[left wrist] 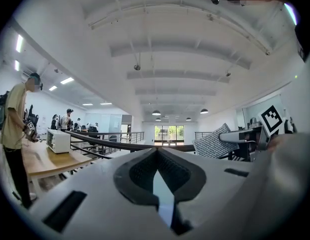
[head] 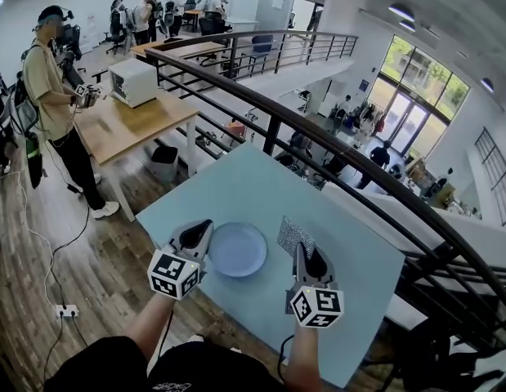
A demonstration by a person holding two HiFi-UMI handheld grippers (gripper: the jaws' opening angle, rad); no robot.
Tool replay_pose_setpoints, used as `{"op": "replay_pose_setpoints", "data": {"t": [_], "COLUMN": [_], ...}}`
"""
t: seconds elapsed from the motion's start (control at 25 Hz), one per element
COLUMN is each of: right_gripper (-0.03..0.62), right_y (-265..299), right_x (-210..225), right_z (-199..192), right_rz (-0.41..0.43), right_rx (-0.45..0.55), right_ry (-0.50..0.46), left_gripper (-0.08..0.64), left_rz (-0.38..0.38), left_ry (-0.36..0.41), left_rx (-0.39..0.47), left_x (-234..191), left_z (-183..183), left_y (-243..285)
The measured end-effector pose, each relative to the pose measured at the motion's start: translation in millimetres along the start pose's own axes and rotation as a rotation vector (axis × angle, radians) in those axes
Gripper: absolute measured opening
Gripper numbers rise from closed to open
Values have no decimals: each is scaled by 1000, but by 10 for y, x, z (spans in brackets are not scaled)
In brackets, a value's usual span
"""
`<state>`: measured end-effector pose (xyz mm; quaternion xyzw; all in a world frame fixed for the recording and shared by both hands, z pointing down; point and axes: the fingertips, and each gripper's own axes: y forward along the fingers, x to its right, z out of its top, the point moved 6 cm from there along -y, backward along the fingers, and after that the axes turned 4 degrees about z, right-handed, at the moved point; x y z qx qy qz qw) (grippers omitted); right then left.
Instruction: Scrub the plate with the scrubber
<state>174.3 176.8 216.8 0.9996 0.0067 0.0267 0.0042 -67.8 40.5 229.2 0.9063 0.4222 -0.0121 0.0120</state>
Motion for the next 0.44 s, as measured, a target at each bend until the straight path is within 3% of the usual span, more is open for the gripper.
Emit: {"op": "replay_pose_setpoints", "data": {"t": [0.44], "right_gripper": [82], "right_y": [-3], "right_x": [-162], "right_z": [-26], "right_rz": [8], "right_rx": [-5], "right_ry": [-16], "left_gripper": [9], "left_rz": [-2], "left_ry": [-1], "left_rx": [16], "left_x": [-82], "left_z": [16], "left_y": [-96]}}
